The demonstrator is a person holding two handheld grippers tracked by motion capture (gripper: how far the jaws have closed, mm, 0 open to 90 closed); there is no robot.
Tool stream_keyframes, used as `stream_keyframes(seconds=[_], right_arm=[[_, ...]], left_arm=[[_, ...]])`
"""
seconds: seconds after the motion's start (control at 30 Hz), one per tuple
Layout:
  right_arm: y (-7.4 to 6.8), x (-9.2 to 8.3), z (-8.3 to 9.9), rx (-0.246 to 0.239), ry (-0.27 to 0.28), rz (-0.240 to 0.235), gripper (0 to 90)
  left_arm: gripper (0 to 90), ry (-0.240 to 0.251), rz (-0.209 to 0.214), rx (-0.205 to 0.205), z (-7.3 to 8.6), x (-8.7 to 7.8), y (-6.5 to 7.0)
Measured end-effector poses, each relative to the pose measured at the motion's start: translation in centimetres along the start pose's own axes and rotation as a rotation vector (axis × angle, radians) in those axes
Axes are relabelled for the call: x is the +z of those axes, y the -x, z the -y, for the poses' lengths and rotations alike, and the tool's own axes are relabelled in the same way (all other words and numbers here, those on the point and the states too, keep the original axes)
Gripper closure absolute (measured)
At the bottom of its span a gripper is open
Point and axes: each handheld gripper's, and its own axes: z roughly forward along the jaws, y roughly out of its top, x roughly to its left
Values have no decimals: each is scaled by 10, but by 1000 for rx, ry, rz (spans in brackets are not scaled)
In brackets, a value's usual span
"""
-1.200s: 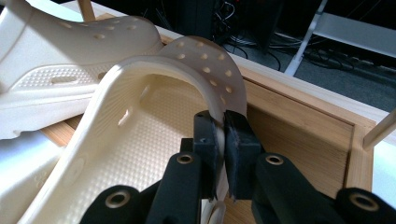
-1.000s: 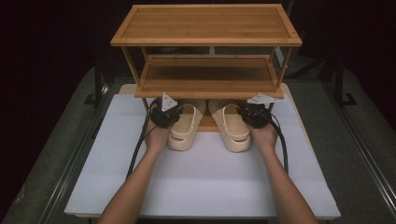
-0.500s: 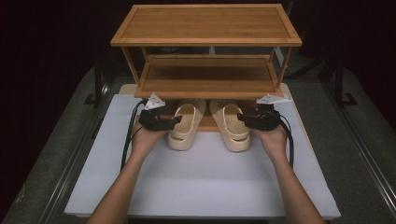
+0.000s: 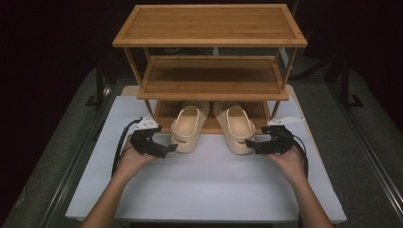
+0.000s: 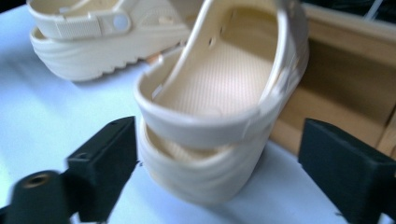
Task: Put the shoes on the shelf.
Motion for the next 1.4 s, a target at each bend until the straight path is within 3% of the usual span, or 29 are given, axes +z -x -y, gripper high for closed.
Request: stream_keyframes(seconds=[0.2,0.57,0.97,1.4], right_arm=[[3,12,11,-2,-40,-25,27],[4,37,17,-35,-77,-72,27],[3,48,13,-51,-91,-78,15],[-9,64,-2,-73,-92,-90,16]], left_arm=[[0,-38,-1,8,12,20,-3],[0,-35,8,44,15,49,-5],[0,-16,25,35,12,58,-5],[0,-33,38,74,0,73,4]])
